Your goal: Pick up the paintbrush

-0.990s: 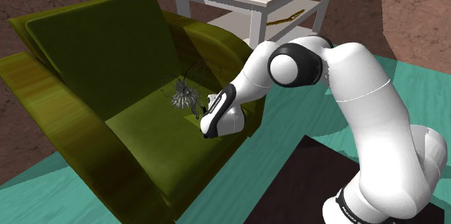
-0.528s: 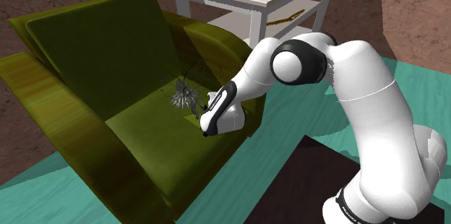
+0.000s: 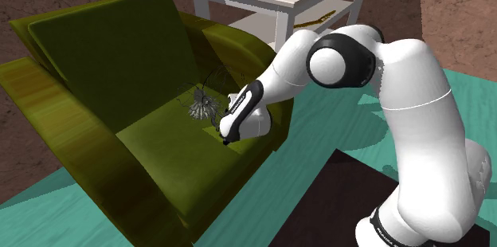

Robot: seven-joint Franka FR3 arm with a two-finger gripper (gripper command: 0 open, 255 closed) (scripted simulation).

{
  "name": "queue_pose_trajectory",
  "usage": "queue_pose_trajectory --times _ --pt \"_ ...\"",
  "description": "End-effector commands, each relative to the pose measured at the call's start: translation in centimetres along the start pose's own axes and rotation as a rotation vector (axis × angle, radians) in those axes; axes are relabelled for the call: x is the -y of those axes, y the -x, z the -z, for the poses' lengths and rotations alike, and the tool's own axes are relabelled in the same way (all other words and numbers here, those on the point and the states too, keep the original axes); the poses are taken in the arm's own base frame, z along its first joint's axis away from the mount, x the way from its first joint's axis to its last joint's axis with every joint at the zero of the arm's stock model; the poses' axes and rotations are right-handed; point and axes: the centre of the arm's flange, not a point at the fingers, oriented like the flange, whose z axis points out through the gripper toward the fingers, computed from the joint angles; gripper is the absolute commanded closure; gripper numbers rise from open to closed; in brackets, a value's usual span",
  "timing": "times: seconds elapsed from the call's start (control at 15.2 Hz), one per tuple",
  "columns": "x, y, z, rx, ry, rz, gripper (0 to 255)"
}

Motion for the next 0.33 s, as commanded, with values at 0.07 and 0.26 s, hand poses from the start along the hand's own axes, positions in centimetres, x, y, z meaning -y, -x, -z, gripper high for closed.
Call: queue_pose_trajectory --times 0.07,0.26 --pt "-0.1 -0.7 1.4 0.0 0.0 0.0 255" --pt "-0.2 -1.0 2.0 0.0 0.0 0.0 255"
